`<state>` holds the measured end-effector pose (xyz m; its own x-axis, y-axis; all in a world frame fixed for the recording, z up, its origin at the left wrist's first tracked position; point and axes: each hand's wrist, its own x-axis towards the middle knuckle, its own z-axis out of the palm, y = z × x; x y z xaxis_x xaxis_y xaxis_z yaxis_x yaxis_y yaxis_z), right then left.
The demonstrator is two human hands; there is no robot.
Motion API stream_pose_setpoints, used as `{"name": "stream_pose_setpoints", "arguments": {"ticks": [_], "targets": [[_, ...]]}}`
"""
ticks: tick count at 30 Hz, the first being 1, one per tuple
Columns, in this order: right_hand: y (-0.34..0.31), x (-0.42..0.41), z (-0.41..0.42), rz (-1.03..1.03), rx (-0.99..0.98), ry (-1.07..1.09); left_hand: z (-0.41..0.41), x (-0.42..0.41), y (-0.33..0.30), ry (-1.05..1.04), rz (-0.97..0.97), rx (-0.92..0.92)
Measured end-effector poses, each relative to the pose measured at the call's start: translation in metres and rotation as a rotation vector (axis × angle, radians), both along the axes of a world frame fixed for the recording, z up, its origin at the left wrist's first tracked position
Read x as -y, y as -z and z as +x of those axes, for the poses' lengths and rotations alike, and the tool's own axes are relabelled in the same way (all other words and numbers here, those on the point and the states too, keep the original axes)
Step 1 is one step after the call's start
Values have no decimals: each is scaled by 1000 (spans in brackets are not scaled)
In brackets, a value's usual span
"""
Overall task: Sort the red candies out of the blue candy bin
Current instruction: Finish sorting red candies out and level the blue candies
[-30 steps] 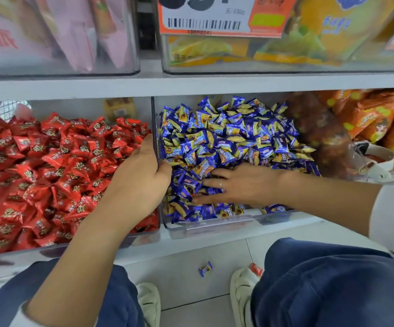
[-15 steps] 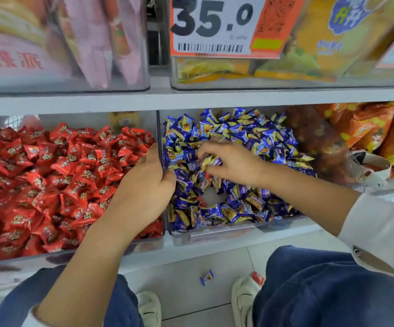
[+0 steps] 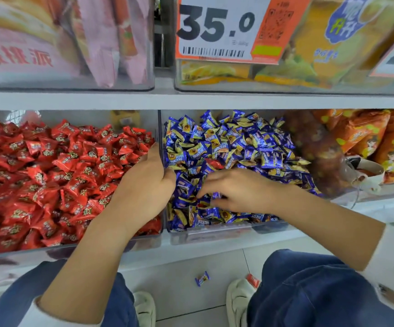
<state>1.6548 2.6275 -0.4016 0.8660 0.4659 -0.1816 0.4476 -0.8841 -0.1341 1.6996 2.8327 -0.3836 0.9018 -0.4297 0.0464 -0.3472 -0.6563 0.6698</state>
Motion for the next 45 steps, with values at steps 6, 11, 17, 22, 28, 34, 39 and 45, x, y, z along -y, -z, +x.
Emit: {"name": "stream_pose_setpoints", "arguments": {"ticks": [6, 11, 17, 22, 28, 34, 39, 45], "targets": [[29, -24, 12, -259, -21, -65, 1, -1, 0, -6, 10, -8], [24, -35, 16, -354, 74, -47, 0, -1, 0, 5, 37, -27], [25, -11, 21, -391, 382, 4, -1, -2, -5, 21, 29, -37], [1, 27, 22, -39, 503, 392, -2, -2, -5, 25, 25, -52], [-22, 74, 4, 175, 243, 735, -1, -2, -4, 28, 55, -63], [-35, 92, -42, 343, 275, 827, -3, 0, -4, -60, 107, 16], [-31, 111, -76, 475, 256, 930, -13, 21, -12, -57, -66, 442], [-42, 113, -101, 523, 444, 946, -43, 83, -8, 254, -144, 251]]}}
